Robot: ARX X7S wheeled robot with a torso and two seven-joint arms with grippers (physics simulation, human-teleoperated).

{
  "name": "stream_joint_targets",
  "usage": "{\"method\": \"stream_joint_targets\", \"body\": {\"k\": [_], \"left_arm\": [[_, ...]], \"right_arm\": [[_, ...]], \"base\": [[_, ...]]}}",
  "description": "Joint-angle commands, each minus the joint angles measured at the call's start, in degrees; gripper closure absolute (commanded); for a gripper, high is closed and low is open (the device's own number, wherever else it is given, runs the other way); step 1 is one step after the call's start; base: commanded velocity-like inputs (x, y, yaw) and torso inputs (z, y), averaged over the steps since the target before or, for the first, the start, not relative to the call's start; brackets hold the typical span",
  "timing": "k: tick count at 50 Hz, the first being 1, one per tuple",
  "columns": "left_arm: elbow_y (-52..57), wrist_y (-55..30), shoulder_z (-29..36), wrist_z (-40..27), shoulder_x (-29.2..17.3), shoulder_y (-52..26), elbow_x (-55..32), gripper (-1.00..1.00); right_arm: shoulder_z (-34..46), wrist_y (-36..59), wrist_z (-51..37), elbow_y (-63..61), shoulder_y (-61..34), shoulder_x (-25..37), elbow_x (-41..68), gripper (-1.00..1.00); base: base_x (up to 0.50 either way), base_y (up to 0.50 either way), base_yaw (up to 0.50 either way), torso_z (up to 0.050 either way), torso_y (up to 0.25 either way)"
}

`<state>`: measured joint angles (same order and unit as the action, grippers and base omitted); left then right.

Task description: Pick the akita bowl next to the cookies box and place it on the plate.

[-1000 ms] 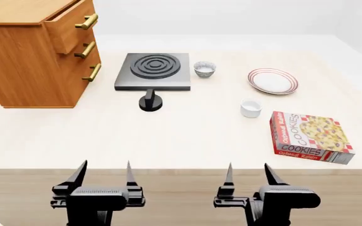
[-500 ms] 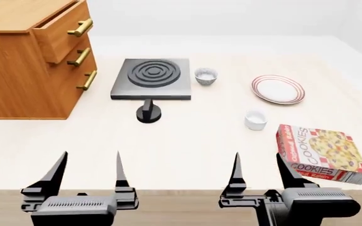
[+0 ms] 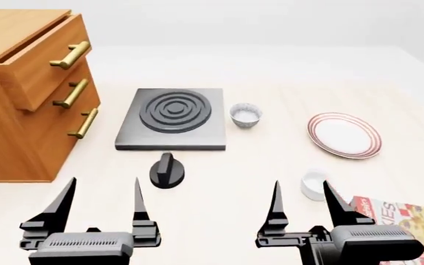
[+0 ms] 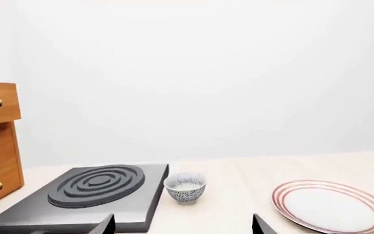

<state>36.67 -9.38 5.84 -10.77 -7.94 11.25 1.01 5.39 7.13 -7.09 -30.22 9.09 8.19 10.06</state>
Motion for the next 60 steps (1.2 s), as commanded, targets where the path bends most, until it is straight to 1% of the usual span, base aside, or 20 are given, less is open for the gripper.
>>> {"method": "stream_joint_targets", "body": {"k": [1, 21, 26, 60], "left_arm": [[0.3, 0.1, 0.3, -0.8, -0.7, 0.2, -0.5, -1.0], [1.2, -0.2, 1.0, -2.0, -1.7, 0.5, -0.9, -1.0], [1.3, -0.2, 0.8, -2.3, -2.0, 0.4, -1.3, -1.0], [1.9, 0.1, 1.5, -3.8, -3.4, 0.6, -2.2, -1.0]], "right_arm": [[0.5, -1.0, -0.7, 0.4, 0.3, 0.5, 0.1, -1.0], [1.0, -2.0, -1.7, 0.7, 0.4, 1.2, 1.2, -1.0], [1.2, -2.1, -1.9, 0.9, 0.3, 1.4, 1.3, -1.0], [2.4, -1.5, -3.2, 1.0, 0.2, 2.8, 2.8, -1.0]], "base": [[0.5, 0.0, 0.0, 0.0, 0.0], [0.5, 0.0, 0.0, 0.0, 0.001], [0.0, 0.0, 0.0, 0.0, 0.0], [0.0, -0.5, 0.0, 0.0, 0.0]]}}
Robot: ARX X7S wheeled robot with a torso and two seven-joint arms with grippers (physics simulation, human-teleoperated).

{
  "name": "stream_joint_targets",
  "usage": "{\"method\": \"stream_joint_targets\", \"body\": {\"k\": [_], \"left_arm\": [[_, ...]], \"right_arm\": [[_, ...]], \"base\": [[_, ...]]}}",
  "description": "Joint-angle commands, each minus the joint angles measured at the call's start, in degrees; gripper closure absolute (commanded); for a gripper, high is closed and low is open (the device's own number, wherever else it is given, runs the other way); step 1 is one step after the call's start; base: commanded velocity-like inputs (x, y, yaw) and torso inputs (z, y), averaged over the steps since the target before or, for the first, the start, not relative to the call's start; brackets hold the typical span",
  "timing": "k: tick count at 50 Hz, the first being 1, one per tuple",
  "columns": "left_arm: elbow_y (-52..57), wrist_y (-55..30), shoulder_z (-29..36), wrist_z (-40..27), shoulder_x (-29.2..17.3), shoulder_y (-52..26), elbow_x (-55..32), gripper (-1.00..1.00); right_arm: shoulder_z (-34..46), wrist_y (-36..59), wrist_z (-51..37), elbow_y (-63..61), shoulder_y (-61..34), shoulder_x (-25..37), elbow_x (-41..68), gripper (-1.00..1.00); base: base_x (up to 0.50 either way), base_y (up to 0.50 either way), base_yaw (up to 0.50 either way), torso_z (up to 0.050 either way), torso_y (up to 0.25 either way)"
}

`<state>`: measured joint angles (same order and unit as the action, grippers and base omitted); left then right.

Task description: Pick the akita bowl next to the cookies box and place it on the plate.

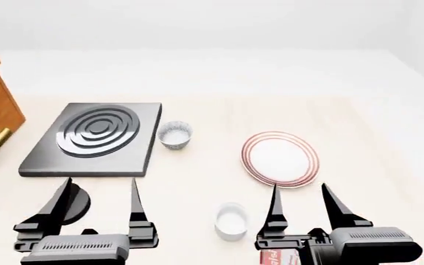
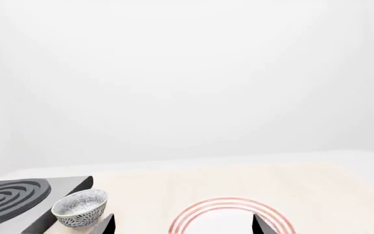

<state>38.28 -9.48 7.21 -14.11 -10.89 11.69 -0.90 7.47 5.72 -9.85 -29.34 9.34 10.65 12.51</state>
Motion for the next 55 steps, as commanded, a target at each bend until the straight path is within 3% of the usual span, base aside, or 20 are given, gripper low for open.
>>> {"method": "stream_joint_targets", "body": {"k": [1, 11, 23, 40, 55], "left_arm": [[0.3, 0.1, 0.2, -0.5, -0.5, 0.2, -0.3, -1.0], [0.4, -0.1, 0.4, -1.0, -0.8, 0.0, -0.5, -1.0], [0.5, -0.2, 0.7, -1.5, -1.2, 0.0, -0.7, -1.0], [0.5, -0.1, 1.2, -2.1, -1.8, -0.1, -1.0, -1.0], [0.6, -0.3, 1.4, -2.7, -2.2, -0.2, -1.3, -1.0]], "right_arm": [[0.4, 0.0, -0.5, 0.0, 0.0, 0.4, 0.4, -1.0], [0.6, -0.5, -0.8, 0.3, -0.1, 0.7, 0.6, -1.0], [1.0, -0.5, -1.1, 0.1, -0.1, 1.3, 0.8, -1.0], [1.3, -0.7, -1.7, 0.3, -0.2, 1.7, 1.4, -1.0], [2.4, -1.1, -2.5, 0.4, -0.4, 2.5, 1.3, -1.0]], "base": [[0.0, -0.5, 0.0, 0.0, 0.0], [0.0, -0.49, 0.0, 0.0, 0.0], [0.0, -0.06, 0.0, 0.0, 0.0], [0.0, -0.49, 0.0, 0.0, 0.0], [0.0, -0.06, 0.0, 0.0, 0.0]]}}
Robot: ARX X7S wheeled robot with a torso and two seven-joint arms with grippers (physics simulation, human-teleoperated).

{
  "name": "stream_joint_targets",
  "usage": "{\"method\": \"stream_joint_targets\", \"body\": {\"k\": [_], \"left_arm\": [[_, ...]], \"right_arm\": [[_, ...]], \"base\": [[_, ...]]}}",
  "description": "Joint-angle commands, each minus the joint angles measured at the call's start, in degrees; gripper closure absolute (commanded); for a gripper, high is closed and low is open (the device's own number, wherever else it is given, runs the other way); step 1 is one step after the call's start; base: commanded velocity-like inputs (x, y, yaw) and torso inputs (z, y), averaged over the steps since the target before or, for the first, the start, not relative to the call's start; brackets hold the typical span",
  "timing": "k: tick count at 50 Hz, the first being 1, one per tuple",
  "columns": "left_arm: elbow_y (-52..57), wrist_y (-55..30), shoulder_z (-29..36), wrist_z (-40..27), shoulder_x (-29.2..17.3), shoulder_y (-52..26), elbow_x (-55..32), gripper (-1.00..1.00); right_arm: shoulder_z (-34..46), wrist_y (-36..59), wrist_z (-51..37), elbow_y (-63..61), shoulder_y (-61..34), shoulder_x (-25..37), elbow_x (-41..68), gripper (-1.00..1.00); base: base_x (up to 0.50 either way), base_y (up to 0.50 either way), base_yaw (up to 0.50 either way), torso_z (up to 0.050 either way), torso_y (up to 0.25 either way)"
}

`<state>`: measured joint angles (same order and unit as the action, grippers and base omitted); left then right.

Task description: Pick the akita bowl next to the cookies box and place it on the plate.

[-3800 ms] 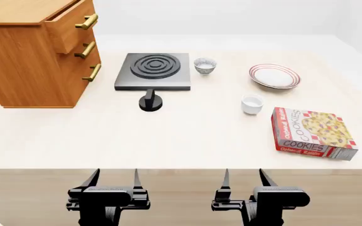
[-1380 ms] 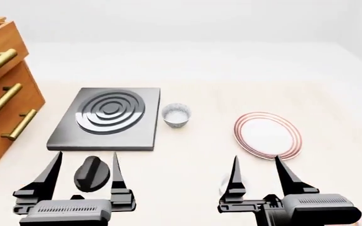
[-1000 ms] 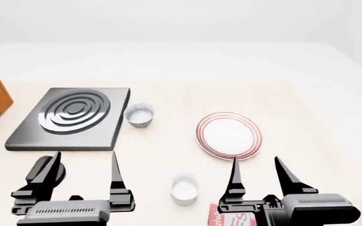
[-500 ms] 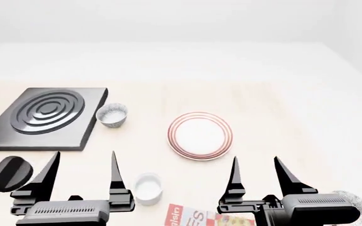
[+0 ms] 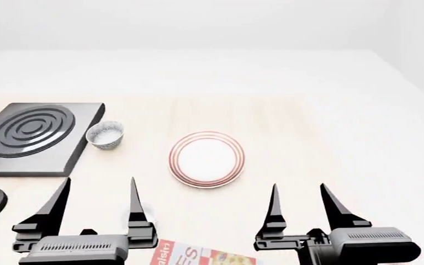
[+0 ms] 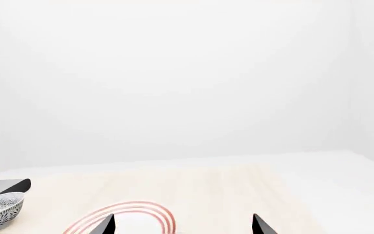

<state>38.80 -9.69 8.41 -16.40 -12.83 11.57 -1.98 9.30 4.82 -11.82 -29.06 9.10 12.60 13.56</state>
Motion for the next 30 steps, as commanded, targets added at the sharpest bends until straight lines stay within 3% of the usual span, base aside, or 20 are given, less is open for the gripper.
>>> {"method": "stream_joint_targets", "body": {"k": [1, 7, 30], "left_arm": [[0.1, -0.1, 0.3, -0.4, -0.3, -0.1, -0.2, -1.0], [0.1, -0.1, 0.4, -0.6, -0.5, -0.1, -0.4, -1.0], [0.2, 0.9, 0.6, -1.2, -1.2, 0.1, -1.4, -1.0]], "right_arm": [[0.6, -0.2, -0.5, 0.1, -0.1, 0.6, 0.3, -1.0], [0.6, -0.5, -0.9, 0.4, -0.3, 0.8, 0.8, -1.0], [1.5, -1.0, -2.2, 0.2, -0.3, 2.0, 1.2, -1.0]], "base": [[0.0, -0.5, 0.0, 0.0, 0.0], [0.0, -0.44, 0.0, 0.0, 0.0], [0.0, 0.0, 0.0, 0.0, 0.0]]}}
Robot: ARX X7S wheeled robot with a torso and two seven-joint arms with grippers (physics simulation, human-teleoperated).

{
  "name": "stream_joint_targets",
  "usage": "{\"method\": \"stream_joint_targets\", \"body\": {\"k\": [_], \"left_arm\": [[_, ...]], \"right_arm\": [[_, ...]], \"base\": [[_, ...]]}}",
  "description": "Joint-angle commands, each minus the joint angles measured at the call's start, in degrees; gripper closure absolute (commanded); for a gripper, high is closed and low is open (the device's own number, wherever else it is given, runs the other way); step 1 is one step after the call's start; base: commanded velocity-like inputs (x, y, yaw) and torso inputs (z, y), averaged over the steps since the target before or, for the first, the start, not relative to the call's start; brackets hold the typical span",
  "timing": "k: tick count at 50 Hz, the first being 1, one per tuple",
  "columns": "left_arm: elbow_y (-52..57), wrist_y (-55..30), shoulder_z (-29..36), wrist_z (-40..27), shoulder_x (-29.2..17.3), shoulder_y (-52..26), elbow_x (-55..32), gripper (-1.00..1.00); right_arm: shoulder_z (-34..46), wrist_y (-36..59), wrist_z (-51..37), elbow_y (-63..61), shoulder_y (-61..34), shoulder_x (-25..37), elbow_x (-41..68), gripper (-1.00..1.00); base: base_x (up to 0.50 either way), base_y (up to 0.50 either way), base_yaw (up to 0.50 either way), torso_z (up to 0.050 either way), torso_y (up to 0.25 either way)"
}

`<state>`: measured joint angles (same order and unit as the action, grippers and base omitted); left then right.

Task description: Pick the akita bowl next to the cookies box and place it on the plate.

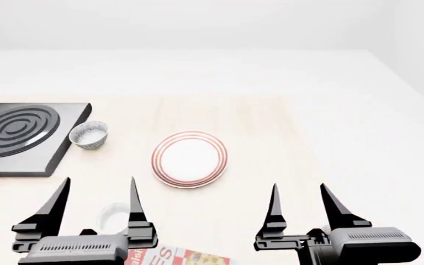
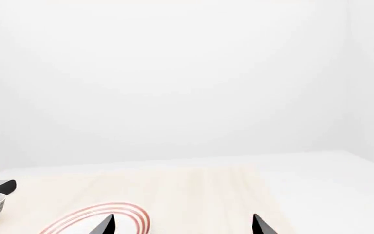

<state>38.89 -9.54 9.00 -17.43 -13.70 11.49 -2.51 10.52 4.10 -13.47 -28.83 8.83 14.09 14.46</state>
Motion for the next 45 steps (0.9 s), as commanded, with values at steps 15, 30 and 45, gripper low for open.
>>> {"method": "stream_joint_targets", "body": {"k": [15, 30, 45], "left_arm": [[-1.1, 3.5, 0.6, 0.0, -0.7, 0.5, -1.5, -1.0], [-1.2, 2.2, 0.9, -1.0, -1.5, 0.0, -1.3, -1.0], [-0.7, 1.7, 0.6, -1.9, -2.2, -0.3, -2.1, -1.0]], "right_arm": [[0.8, -0.4, -1.2, 0.3, -0.3, 1.1, 0.7, -1.0], [-5.3, 14.0, -3.4, -15.8, 2.5, 10.3, 8.3, -1.0], [-22.5, 32.9, -9.9, -25.4, 6.3, 22.2, 30.7, -1.0]], "base": [[0.0, 0.0, 0.0, 0.0, 0.0], [0.0, 0.0, 0.0, 0.0, 0.0], [0.0, 0.0, 0.0, 0.0, 0.0]]}}
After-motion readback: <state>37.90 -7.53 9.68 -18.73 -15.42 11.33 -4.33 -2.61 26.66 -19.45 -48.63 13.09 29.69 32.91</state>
